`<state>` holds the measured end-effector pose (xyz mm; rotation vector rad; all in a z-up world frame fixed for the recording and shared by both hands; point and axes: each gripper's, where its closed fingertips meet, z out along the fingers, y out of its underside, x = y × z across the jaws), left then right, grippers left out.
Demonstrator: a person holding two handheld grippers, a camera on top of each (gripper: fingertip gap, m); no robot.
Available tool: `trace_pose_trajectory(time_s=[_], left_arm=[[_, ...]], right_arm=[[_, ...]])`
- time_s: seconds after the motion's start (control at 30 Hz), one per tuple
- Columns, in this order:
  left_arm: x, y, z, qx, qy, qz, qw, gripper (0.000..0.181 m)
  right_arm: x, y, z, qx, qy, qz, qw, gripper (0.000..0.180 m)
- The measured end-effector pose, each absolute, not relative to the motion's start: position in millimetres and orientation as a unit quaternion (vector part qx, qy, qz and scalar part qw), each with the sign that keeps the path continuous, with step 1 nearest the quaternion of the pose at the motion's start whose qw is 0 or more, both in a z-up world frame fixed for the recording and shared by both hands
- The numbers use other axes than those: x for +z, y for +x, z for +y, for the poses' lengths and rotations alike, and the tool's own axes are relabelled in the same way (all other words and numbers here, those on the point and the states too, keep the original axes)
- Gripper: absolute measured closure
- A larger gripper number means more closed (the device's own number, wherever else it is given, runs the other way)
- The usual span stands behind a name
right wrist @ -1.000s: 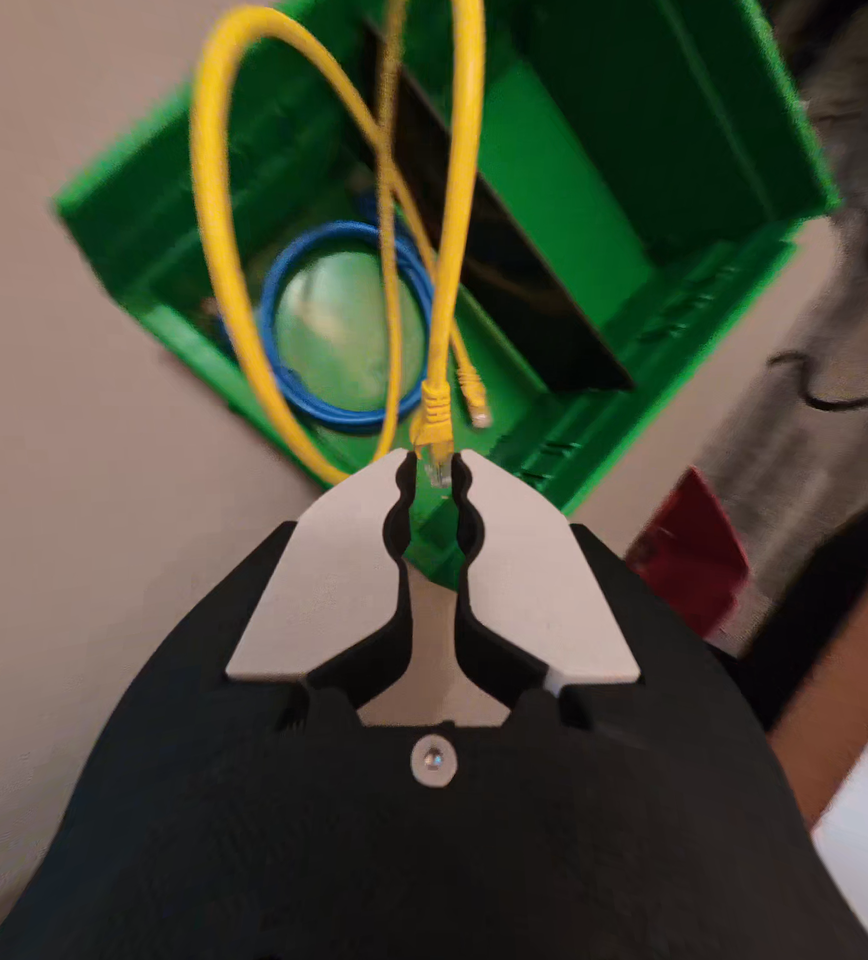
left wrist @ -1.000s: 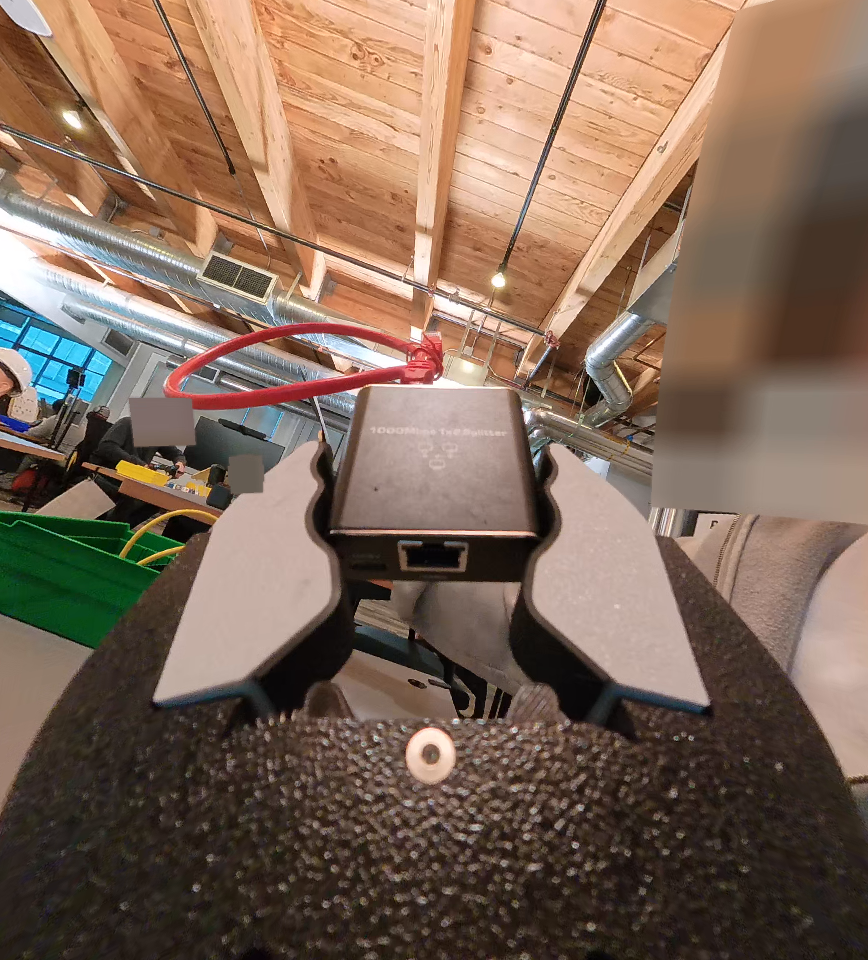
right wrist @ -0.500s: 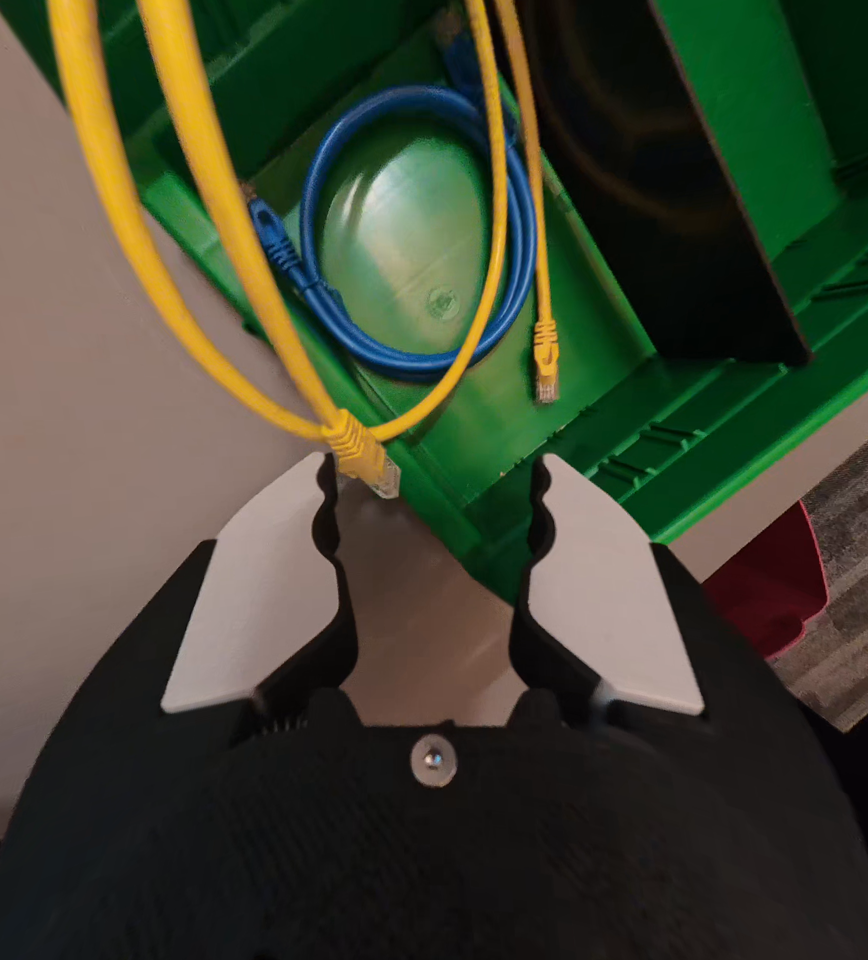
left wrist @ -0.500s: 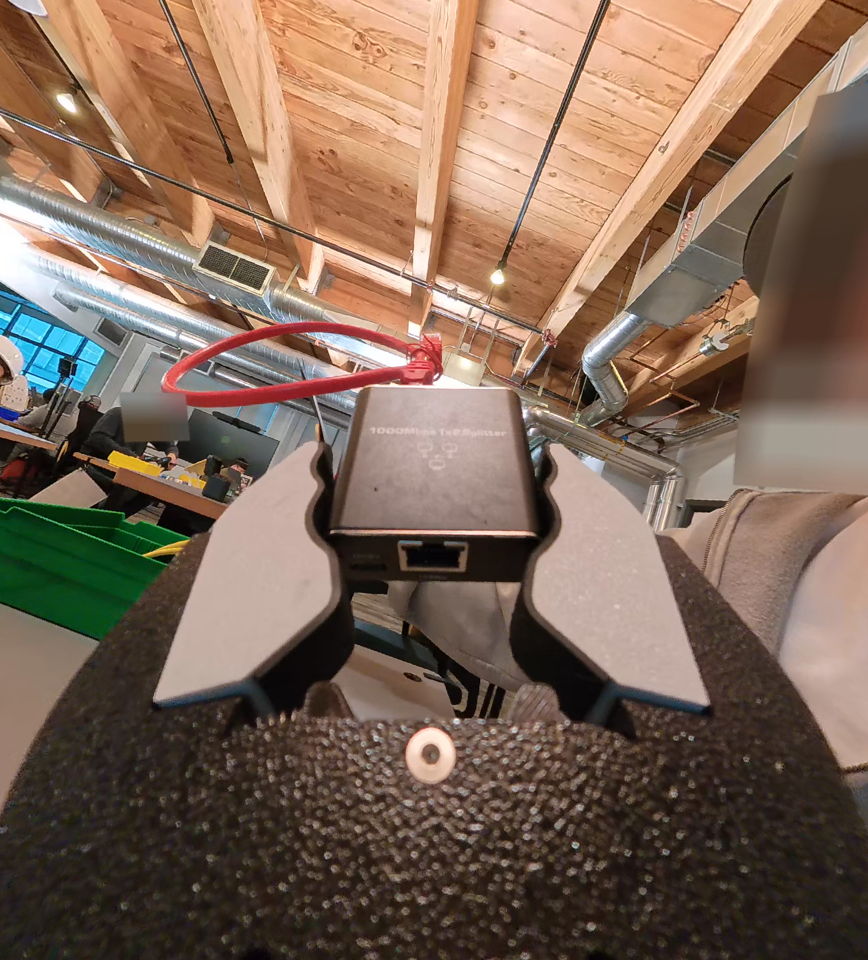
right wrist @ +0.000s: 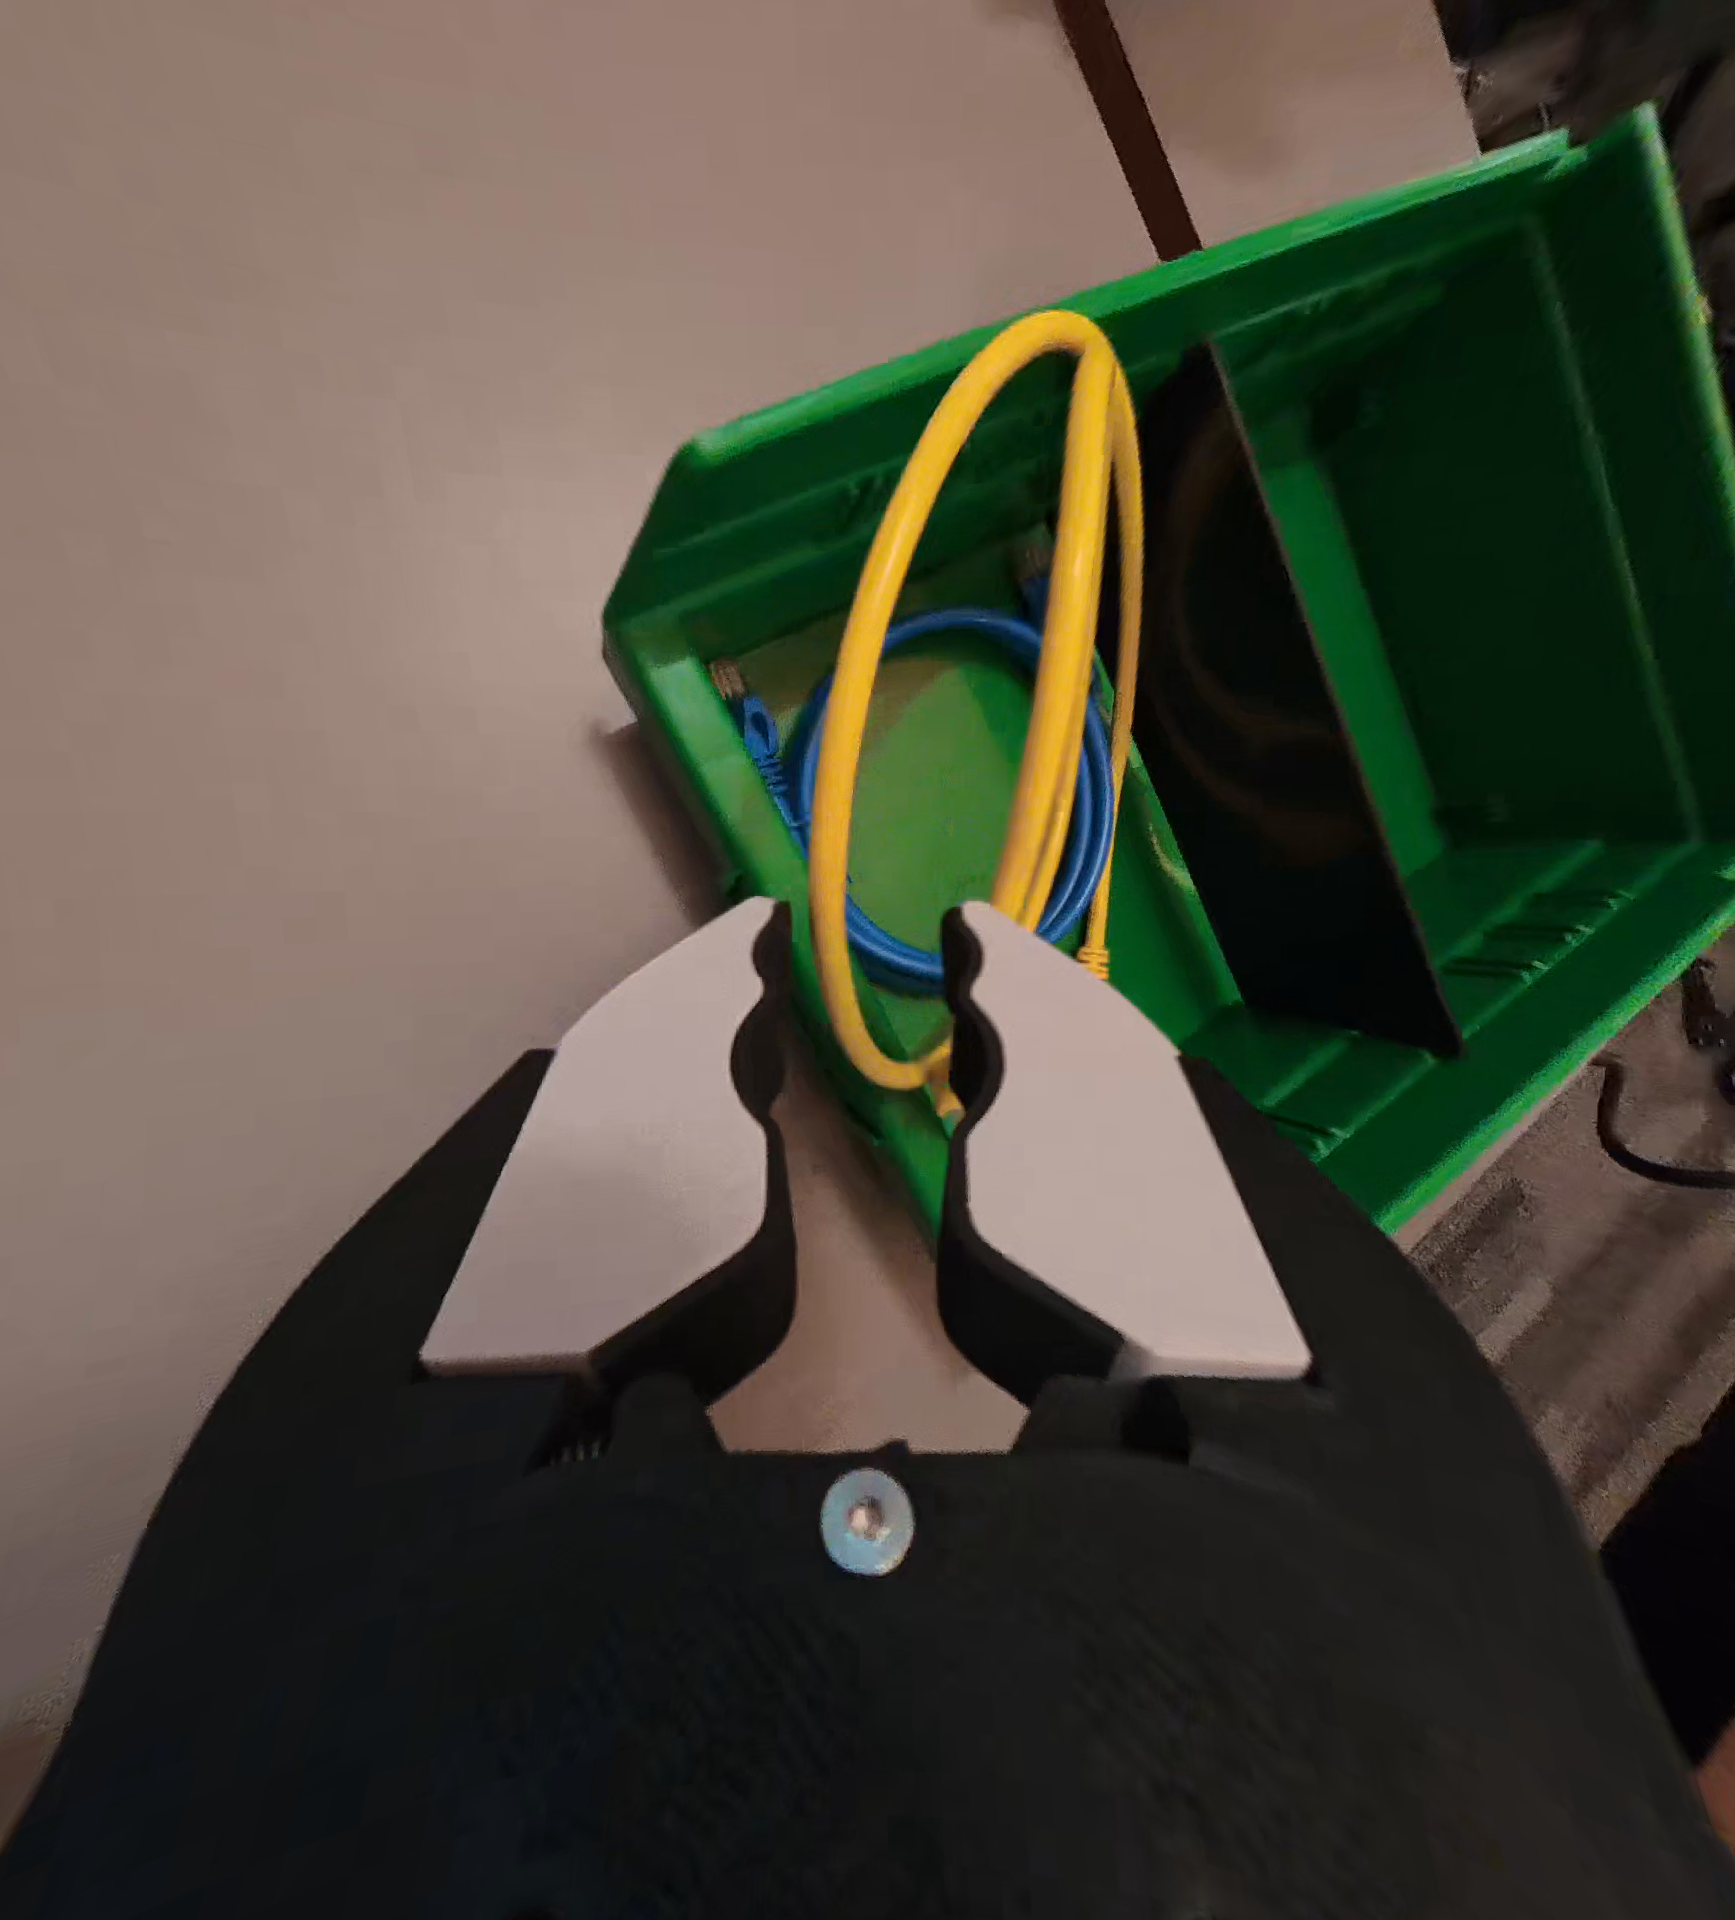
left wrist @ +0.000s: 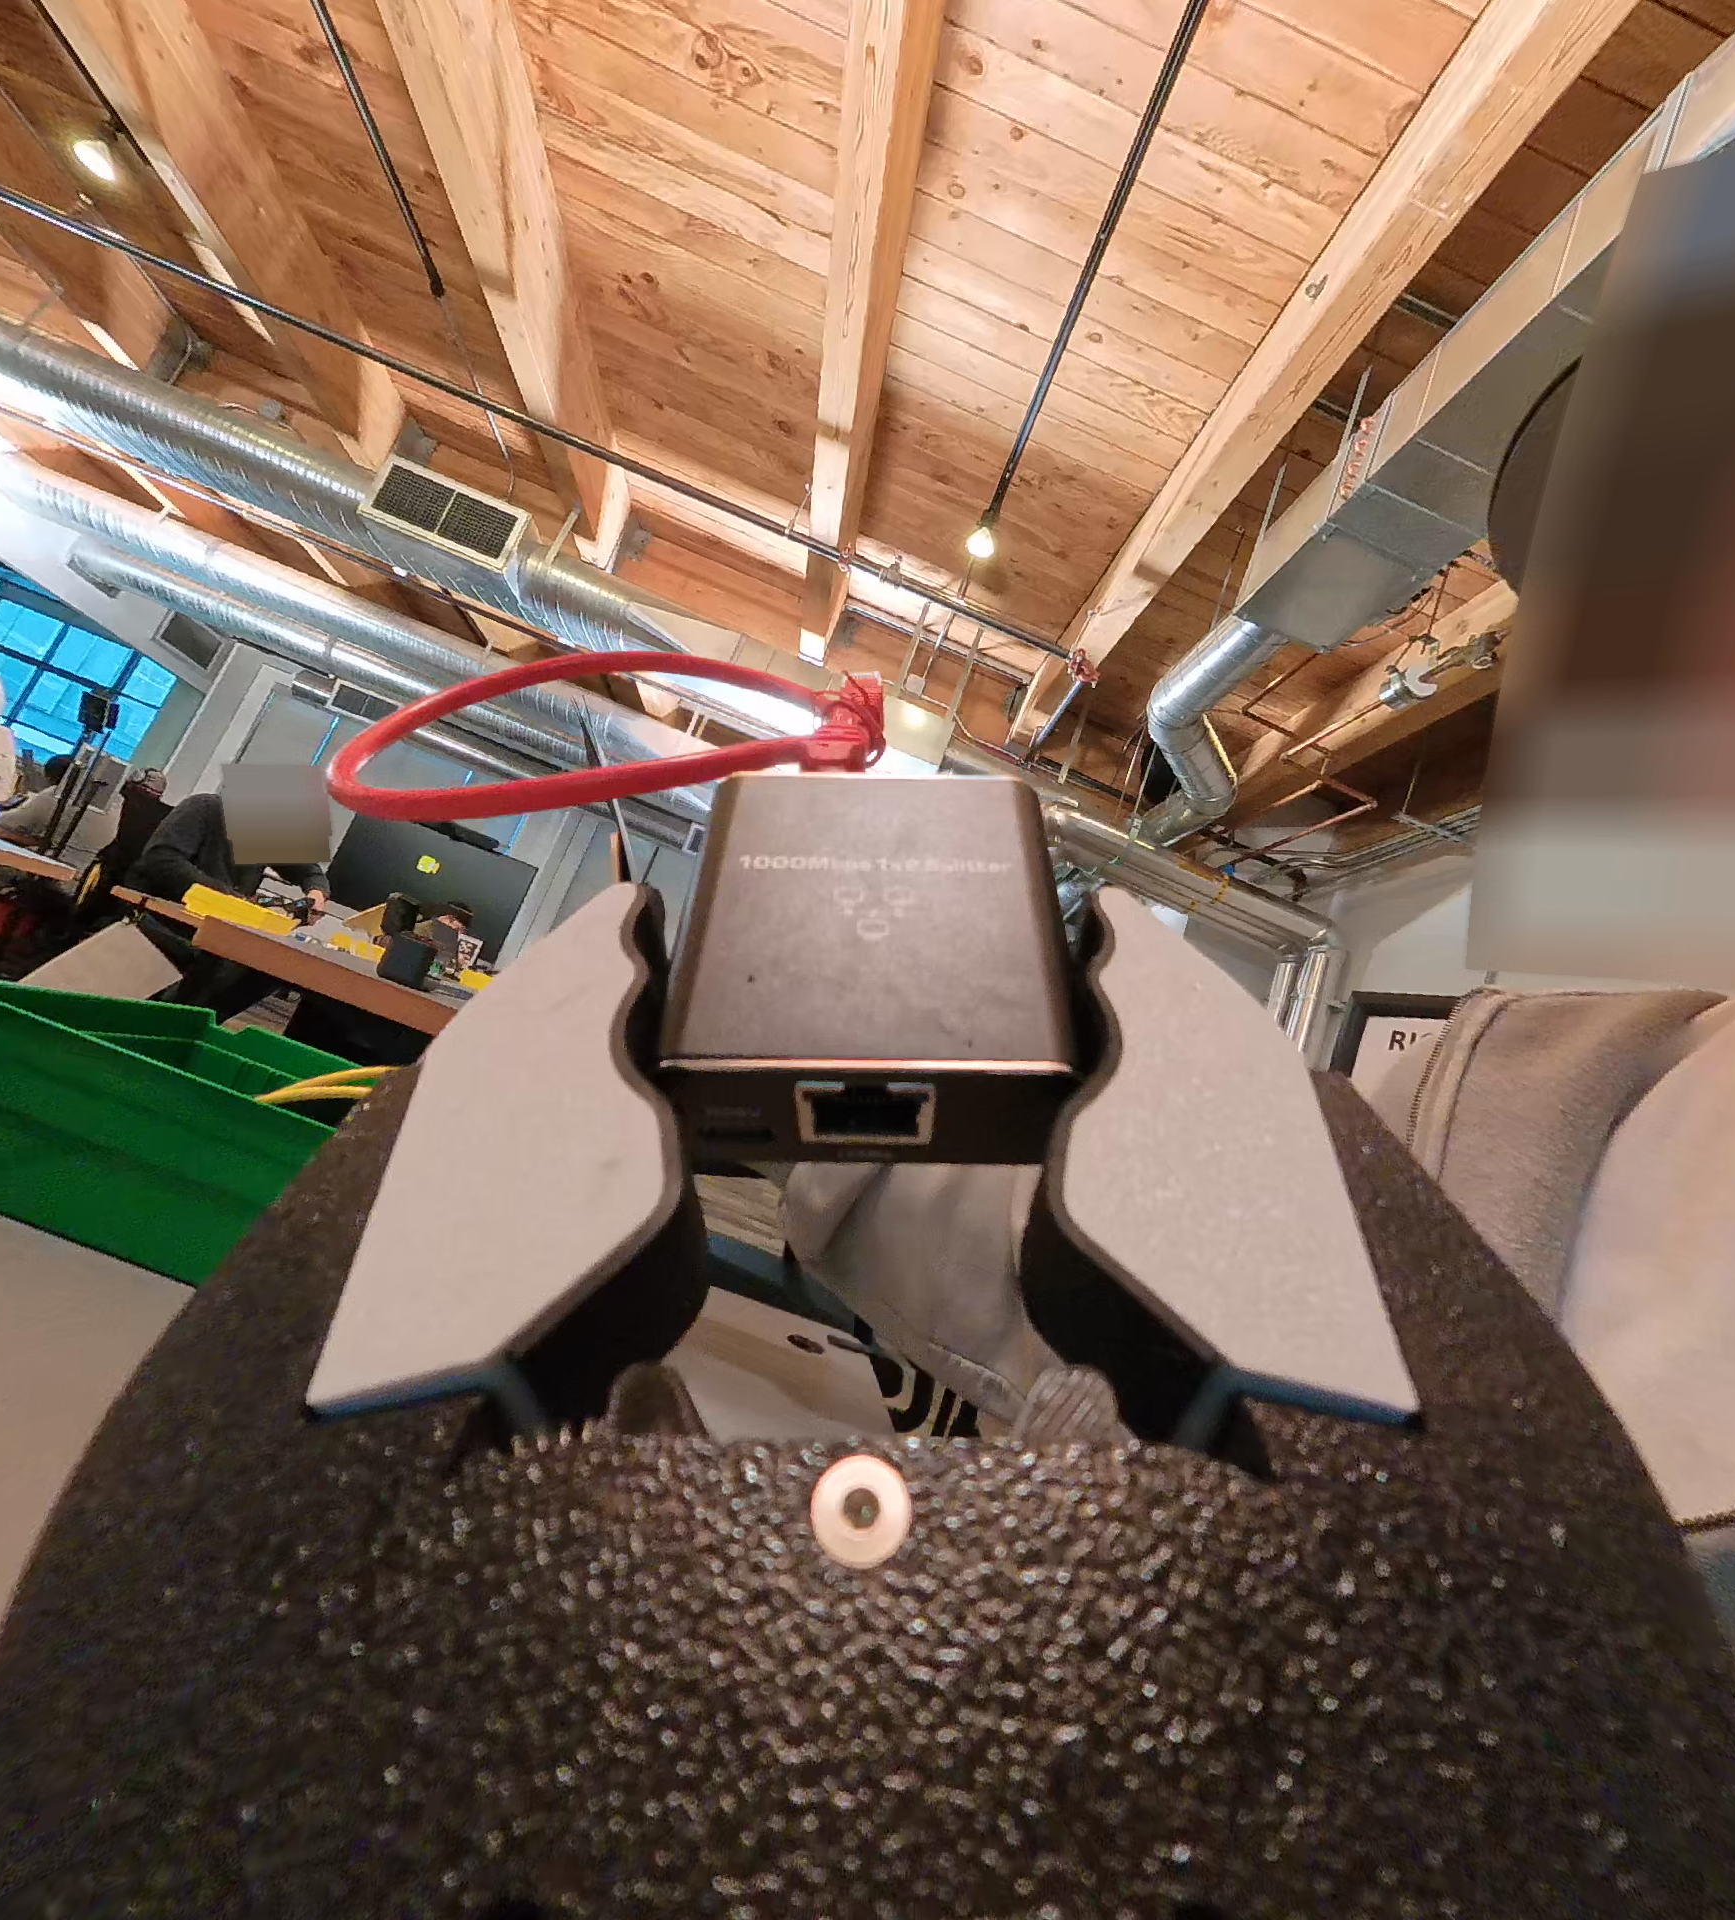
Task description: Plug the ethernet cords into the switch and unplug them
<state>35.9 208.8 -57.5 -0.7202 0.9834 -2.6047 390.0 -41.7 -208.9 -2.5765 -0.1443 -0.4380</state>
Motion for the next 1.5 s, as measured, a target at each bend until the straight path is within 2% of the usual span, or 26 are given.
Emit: trace_pose_trajectory(time_s=[0.07, 0.1, 0.43, 0.5, 0.6, 0.7, 0.73, 0.8, 0.87, 0.93, 0.97, 1.03, 1.2, 1.3, 1.37, 1.4, 1.5], left_arm=[[-56.0, 34.4, 207.4, -0.897, -0.244, 0.344, 0.135, 0.107], [-55.3, 34.0, 207.5, -0.897, -0.243, 0.344, 0.136, 0.107], [-56.6, 34.0, 214.1, -0.902, -0.245, 0.331, 0.132, 0.107], [-56.8, 34.5, 214.4, -0.902, -0.246, 0.330, 0.132, 0.107], [-56.9, 34.7, 213.8, -0.903, -0.245, 0.329, 0.129, 0.107], [-56.4, 34.1, 212.8, -0.903, -0.242, 0.330, 0.128, 0.107], [-56.1, 33.6, 212.3, -0.903, -0.241, 0.331, 0.128, 0.107], [-55.6, 33.2, 211.8, -0.903, -0.240, 0.333, 0.128, 0.107], [-55.8, 33.0, 212.1, -0.903, -0.239, 0.333, 0.128, 0.107], [-56.4, 33.6, 213.5, -0.905, -0.240, 0.329, 0.126, 0.107], [-56.9, 34.1, 213.8, -0.905, -0.241, 0.327, 0.124, 0.107], [-57.8, 35.1, 213.7, -0.906, -0.242, 0.325, 0.122, 0.107], [-59.0, 36.6, 209.7, -0.900, -0.245, 0.337, 0.129, 0.107], [-61.4, 39.7, 208.3, -0.894, -0.252, 0.343, 0.140, 0.107], [-63.8, 42.1, 207.6, -0.889, -0.258, 0.347, 0.151, 0.107], [-65.2, 43.7, 207.3, -0.885, -0.262, 0.351, 0.159, 0.107], [-71.0, 49.9, 205.1, -0.863, -0.280, 0.372, 0.194, 0.107]], right_arm=[[-219.1, 390.7, -40.3, -0.165, -0.952, -0.064, 0.248, 0.155], [-223.0, 389.7, -39.7, -0.166, -0.953, -0.072, 0.242, 0.174], [-167.3, 459.0, -64.4, -0.460, -0.866, 0.006, 0.197, 0.174], [-192.0, 452.4, -53.9, -0.418, -0.885, -0.037, 0.203, 0.174], [-259.8, 426.9, -51.3, -0.274, -0.947, -0.062, 0.153, 0.173], [-261.5, 416.1, -35.5, -0.253, -0.944, -0.064, 0.200, 0.178], [-258.7, 409.2, -30.7, -0.220, -0.948, -0.050, 0.225, 0.171], [-246.2, 396.8, -29.1, -0.165, -0.952, -0.039, 0.254, 0.141], [-233.4, 385.7, -35.3, -0.114, -0.957, -0.018, 0.267, 0.129], [-224.5, 380.3, -46.4, -0.076, -0.962, 0.018, 0.261, 0.108], [-220.1, 379.1, -50.9, -0.068, -0.963, 0.029, 0.260, 0.112], [-208.9, 381.8, -59.3, -0.088, -0.959, 0.041, 0.266, 0.106], [-167.6, 366.1, -52.4, -0.151, -0.920, 0.049, 0.359, 0.104], [-139.1, 311.3, -21.1, -0.104, -0.882, 0.052, 0.457, 0.090], [-112.0, 263.3, 5.2, -0.065, -0.833, 0.056, 0.546, 0.093], [-97.7, 236.2, 16.9, -0.036, -0.805, 0.058, 0.589, 0.097], [-57.3, 163.0, 45.1, 0.055, -0.711, 0.069, 0.697, 0.130]])
